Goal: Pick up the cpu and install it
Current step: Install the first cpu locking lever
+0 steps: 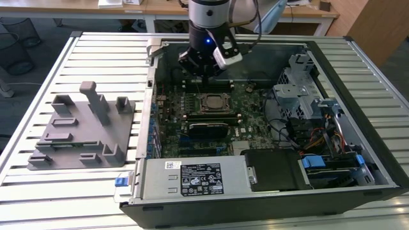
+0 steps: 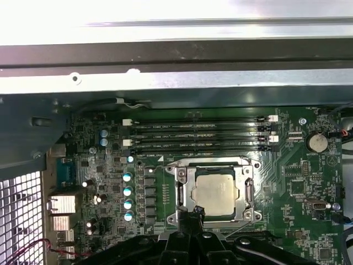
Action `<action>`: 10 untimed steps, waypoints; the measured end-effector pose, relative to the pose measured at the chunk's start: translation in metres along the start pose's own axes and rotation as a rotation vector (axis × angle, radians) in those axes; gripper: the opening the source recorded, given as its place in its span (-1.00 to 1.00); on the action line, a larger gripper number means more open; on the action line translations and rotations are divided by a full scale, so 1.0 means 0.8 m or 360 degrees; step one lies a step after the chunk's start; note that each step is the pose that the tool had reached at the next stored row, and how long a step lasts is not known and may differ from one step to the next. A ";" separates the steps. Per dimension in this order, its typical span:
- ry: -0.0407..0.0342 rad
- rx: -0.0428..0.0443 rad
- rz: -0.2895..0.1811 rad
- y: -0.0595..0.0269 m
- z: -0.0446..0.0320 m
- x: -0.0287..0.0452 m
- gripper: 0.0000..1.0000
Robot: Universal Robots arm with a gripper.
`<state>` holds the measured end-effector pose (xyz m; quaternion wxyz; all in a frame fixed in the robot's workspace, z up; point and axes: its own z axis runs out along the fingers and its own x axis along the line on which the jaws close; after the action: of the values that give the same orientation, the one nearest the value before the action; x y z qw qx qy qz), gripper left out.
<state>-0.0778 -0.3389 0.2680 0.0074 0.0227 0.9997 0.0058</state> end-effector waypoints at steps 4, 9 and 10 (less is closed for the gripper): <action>0.0000 0.0000 0.0000 0.000 -0.0001 0.0024 -0.79; 0.0000 0.0000 0.0000 0.000 -0.0001 0.0043 -0.79; 0.0000 0.0000 0.0000 0.000 -0.0001 0.0047 -0.79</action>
<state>-0.0815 -0.3389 0.2680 0.0074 0.0227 0.9997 0.0058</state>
